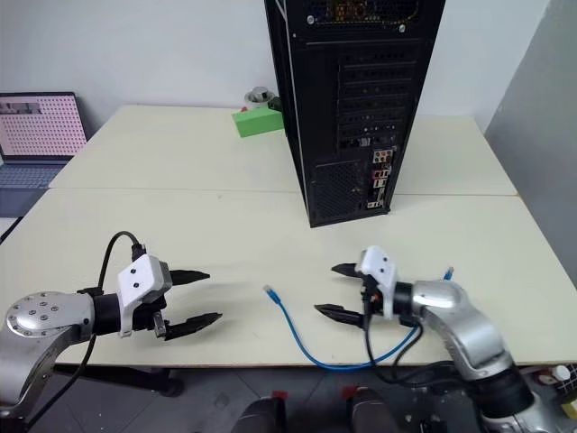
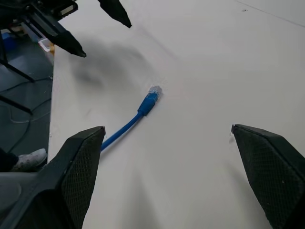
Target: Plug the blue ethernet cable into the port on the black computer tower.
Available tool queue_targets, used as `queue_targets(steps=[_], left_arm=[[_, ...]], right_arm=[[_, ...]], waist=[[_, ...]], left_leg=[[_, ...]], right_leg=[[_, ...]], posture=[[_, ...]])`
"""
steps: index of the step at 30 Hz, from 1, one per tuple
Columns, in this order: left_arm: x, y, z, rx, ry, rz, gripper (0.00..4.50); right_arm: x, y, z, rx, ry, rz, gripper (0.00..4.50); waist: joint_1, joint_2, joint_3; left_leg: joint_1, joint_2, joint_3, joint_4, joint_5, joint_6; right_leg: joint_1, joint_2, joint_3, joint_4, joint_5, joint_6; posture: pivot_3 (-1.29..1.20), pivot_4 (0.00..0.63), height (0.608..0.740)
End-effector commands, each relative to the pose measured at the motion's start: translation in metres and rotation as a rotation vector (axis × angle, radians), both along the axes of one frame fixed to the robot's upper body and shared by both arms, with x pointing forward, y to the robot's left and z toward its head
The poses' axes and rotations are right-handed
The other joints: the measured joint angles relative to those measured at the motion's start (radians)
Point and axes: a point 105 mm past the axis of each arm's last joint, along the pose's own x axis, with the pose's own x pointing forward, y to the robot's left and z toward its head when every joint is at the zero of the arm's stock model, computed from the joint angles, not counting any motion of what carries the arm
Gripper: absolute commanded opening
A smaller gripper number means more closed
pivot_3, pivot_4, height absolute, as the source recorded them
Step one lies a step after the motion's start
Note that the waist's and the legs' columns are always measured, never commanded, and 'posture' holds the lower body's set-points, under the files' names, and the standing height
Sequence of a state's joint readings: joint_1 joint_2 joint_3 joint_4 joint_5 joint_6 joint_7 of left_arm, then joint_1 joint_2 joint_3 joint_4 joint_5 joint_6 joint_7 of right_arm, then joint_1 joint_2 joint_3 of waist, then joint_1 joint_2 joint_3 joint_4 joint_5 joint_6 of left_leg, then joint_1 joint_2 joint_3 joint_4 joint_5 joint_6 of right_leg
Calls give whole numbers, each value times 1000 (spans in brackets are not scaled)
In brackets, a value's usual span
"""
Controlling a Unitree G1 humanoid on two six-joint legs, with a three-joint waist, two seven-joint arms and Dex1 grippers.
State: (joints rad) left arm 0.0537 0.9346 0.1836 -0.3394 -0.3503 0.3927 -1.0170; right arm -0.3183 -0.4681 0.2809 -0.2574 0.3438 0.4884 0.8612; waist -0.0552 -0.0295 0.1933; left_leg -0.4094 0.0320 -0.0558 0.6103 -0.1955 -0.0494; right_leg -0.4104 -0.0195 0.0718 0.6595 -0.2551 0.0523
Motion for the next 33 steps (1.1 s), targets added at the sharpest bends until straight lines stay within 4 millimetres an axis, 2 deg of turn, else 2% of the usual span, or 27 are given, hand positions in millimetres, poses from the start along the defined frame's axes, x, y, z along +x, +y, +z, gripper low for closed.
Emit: queue_targets(steps=[1, 8, 14, 19, 21, 27, 33], left_arm=[[1, -4, 5, 0, -27, -33, 4486], [1, -3, 3, -2, -23, -44, 4486], [-1, -3, 0, 0, -18, -51, 4486], [1, -3, -2, 5, -21, -54, 4500], [1, -4, -2, 4, -23, -55, 4500], [5, -4, -2, 7, -34, -59, 4500], [8, -7, -4, 9, -44, -65, 4500]], right_arm=[[2, 25, -3, -9, -23, 36, 4500], [0, 61, -21, -50, -22, 81, 4500], [3, 69, -34, -121, -27, 63, 4500], [7, 66, -39, -184, -39, 47, 3602], [8, 66, -40, -201, -46, 48, 3016], [11, 64, -40, -269, -100, 57, 1701], [12, 62, -36, -299, -143, 73, 108]], waist=[[-1, 0, 0], [-2, 0, 0], [0, 0, 0], [-1, 0, 0], [-1, 0, 0], [-1, -1, 0], [-1, -1, -1]], left_leg=[[0, 0, 0, 0, 0, 0], [0, 0, 0, 0, 0, 0], [0, 0, 0, 0, 0, 0], [1, 0, 0, 0, 0, 0], [1, 0, 0, 0, 0, 0], [1, 0, 0, 0, 0, 0], [1, 0, 0, 0, 0, 0]], right_leg=[[0, 0, 0, 1, 0, 0], [0, 0, 0, 1, 0, 0], [0, 0, 0, 1, 0, 0], [0, 0, 0, 2, 0, 0], [0, 0, 0, 2, 0, 0], [0, 1, 0, 2, 0, 0], [0, 0, 0, 3, 0, 0]], posture=[[0, 150, 740], [0, 150, 740], [0, 150, 740], [0, 150, 740], [0, 150, 740], [0, 150, 740], [0, 150, 740]])
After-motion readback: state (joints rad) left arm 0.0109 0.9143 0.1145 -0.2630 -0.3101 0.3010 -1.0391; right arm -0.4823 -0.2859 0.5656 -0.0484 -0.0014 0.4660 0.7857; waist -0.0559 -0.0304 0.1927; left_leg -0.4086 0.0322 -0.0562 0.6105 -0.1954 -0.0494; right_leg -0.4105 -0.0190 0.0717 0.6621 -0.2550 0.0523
